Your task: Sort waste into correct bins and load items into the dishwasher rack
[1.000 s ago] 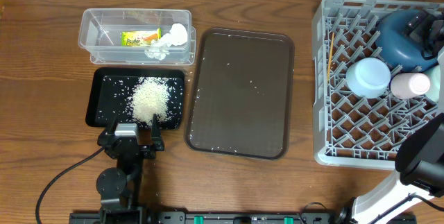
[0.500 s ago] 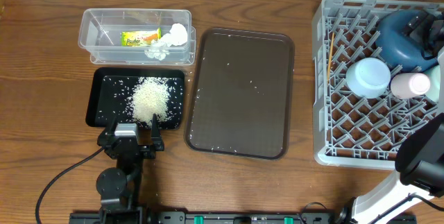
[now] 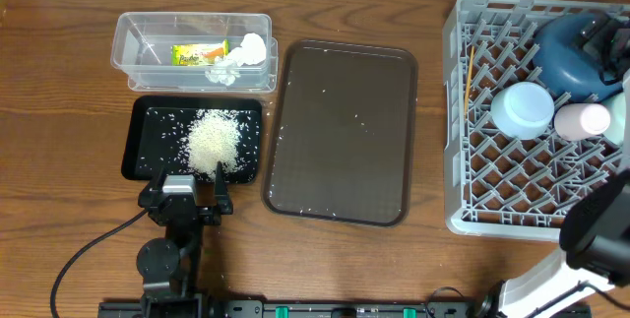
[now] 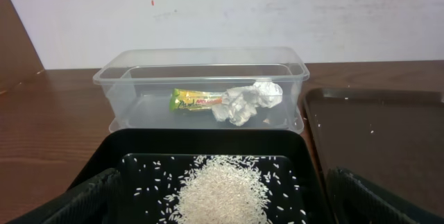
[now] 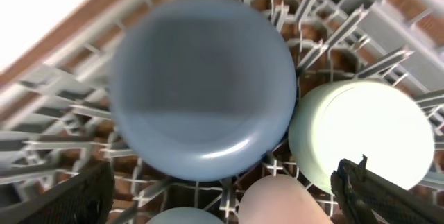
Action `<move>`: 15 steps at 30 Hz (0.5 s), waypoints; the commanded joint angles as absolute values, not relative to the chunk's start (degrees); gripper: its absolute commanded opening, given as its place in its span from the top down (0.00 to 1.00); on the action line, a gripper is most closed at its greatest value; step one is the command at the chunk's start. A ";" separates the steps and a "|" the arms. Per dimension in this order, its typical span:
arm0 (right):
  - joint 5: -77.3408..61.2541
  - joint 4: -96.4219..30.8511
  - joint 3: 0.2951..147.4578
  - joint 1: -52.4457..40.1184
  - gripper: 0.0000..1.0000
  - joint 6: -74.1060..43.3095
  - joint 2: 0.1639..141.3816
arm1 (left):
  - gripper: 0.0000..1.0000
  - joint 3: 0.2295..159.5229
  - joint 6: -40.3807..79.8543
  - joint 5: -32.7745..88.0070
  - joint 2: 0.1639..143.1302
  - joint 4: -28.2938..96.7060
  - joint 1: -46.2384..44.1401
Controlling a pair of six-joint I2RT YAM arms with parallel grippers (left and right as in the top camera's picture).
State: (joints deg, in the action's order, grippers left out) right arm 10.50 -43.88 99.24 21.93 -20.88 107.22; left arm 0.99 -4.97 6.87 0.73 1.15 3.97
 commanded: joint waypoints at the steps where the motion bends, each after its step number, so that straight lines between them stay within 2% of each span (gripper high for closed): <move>1: 11.11 -43.79 99.46 21.45 0.01 -21.82 98.50 | 0.05 0.23 -5.76 7.27 0.32 3.42 4.21; 15: 11.16 -44.01 99.46 18.74 0.01 -21.82 73.84 | 0.05 0.23 -5.76 7.27 0.32 3.42 4.21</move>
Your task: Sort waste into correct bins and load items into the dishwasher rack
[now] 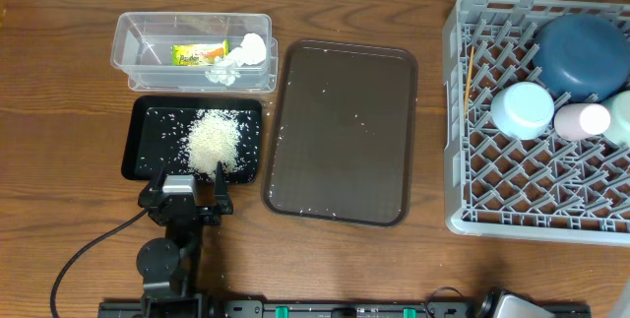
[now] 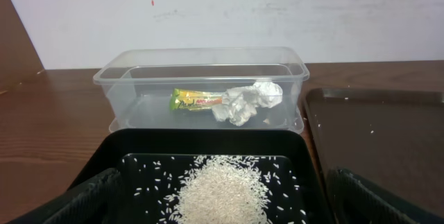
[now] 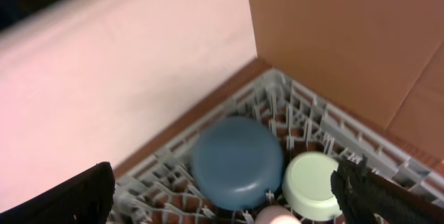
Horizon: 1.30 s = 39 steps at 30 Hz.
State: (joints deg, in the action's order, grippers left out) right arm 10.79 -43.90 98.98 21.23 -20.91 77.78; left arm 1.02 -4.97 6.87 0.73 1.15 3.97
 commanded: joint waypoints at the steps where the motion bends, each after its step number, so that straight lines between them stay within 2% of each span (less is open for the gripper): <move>1: 11.22 -44.10 99.46 17.50 0.01 -21.80 72.42 | 0.05 0.23 -5.76 7.27 0.32 3.42 4.21; 5: 12.53 -45.45 99.46 9.80 0.01 -21.78 66.22 | 0.05 0.23 -5.76 7.27 0.32 3.42 4.21; 9: 21.93 -45.34 99.46 2.35 0.01 -20.93 61.69 | 0.05 0.23 -5.76 7.27 0.32 3.42 4.21; 13: 22.46 -50.17 97.89 -1.10 0.01 -20.84 58.89 | 0.05 0.23 -5.76 7.27 0.32 3.40 4.21; 16: 19.53 -49.06 92.09 -1.50 0.01 -22.37 56.38 | 0.05 0.23 -5.76 7.27 0.32 3.40 4.21; 22: 10.94 -31.94 68.49 -1.50 0.01 -22.70 48.93 | 0.05 0.23 -5.76 7.27 0.32 3.40 4.21; 27: 1.85 -9.43 44.77 -1.50 0.01 -22.70 43.00 | 0.05 0.23 -5.76 7.27 0.32 3.42 4.21; 32: -1.13 11.16 24.69 -1.98 0.01 -22.70 37.34 | 0.05 0.23 -5.76 7.27 0.32 3.40 4.21; 35: -1.04 17.74 15.40 -2.33 0.01 -22.70 32.29 | 0.05 0.23 -5.76 7.27 0.32 3.40 4.21; 39: -0.21 19.31 7.84 -2.33 0.01 -22.68 24.77 | 0.05 0.23 -5.76 7.27 0.32 3.40 4.21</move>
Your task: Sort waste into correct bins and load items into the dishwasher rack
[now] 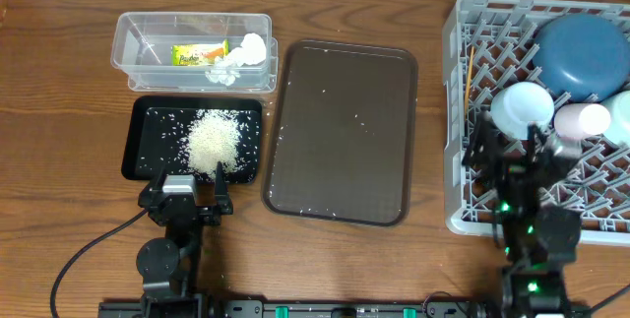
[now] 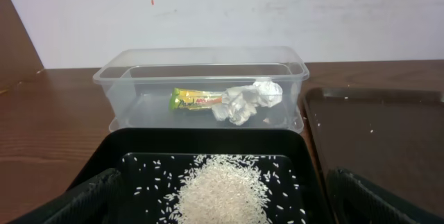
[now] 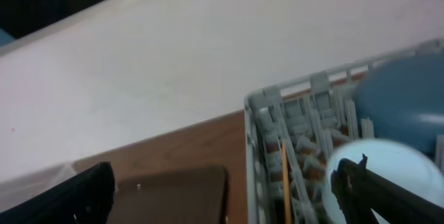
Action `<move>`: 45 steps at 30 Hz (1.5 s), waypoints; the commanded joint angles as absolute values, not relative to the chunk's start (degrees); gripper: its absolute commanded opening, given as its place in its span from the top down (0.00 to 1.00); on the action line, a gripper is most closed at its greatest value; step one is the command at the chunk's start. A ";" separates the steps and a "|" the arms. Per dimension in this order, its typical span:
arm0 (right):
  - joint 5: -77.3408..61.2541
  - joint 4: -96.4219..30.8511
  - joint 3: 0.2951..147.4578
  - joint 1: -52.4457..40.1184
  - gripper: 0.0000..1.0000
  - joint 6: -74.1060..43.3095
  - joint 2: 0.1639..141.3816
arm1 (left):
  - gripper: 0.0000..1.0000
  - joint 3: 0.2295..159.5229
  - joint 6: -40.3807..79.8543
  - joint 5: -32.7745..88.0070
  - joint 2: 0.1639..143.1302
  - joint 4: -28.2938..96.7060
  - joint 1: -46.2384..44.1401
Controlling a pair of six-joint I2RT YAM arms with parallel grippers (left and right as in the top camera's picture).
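Observation:
A grey dishwasher rack (image 1: 454, 111) on the right holds a blue bowl (image 1: 581, 44), a light blue cup (image 1: 522, 107), a pink cup (image 1: 581, 119) and an orange stick (image 1: 470, 74). My right gripper (image 1: 510, 153) hangs open and empty over the rack's near left part; in its wrist view the right gripper (image 3: 222, 200) faces the rack's left edge. On the left, a clear bin (image 1: 148, 50) contains a wrapper (image 2: 195, 99) and crumpled tissue (image 2: 243, 100). A black tray (image 1: 144, 141) carries a rice pile (image 1: 213, 139). My left gripper (image 1: 189, 182) rests open at that tray's near edge.
A brown serving tray (image 1: 345, 131) with a few stray rice grains lies between the black tray and the rack. A pale green cup (image 1: 620, 116) sits at the rack's right edge. A black cable (image 1: 84, 249) trails from the left arm's base.
The right arm, then almost out of the overhead view, now stands at the rack's front with its open gripper over the near left part. The left arm and all objects are unchanged.
First my right gripper was open close above the blue bowl at the rack's back right. Then the arm was nearly gone from the overhead view, its camera seeing the rack from far off. Now it stands at the rack's front. The left gripper stayed put.

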State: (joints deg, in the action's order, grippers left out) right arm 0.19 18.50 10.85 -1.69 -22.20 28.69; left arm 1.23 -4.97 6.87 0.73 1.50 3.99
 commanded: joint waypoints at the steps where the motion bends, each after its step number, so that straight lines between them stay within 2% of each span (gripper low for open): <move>1: 0.10 19.27 6.66 -2.33 0.01 -22.68 23.14 | 0.05 0.23 -5.76 7.27 0.32 3.40 4.21; 7: 0.78 18.74 0.14 -2.31 0.01 -21.12 13.26 | 0.05 0.23 -5.76 7.27 0.32 3.42 4.21; 16: 3.05 1.56 0.32 -1.37 0.01 -16.78 -0.03 | 0.05 0.23 -5.76 7.27 0.32 3.42 4.21; 21: 2.66 -4.34 0.32 -0.25 0.01 -10.59 0.30 | 0.05 0.23 -5.76 7.27 0.32 3.40 4.21; 32: 0.62 -4.49 0.30 0.58 0.01 1.89 0.32 | 0.05 0.23 -5.76 7.27 0.32 3.40 4.21; 45: 0.62 -4.32 0.32 0.58 0.01 2.24 0.32 | 0.05 0.23 -5.76 7.27 0.32 3.40 4.21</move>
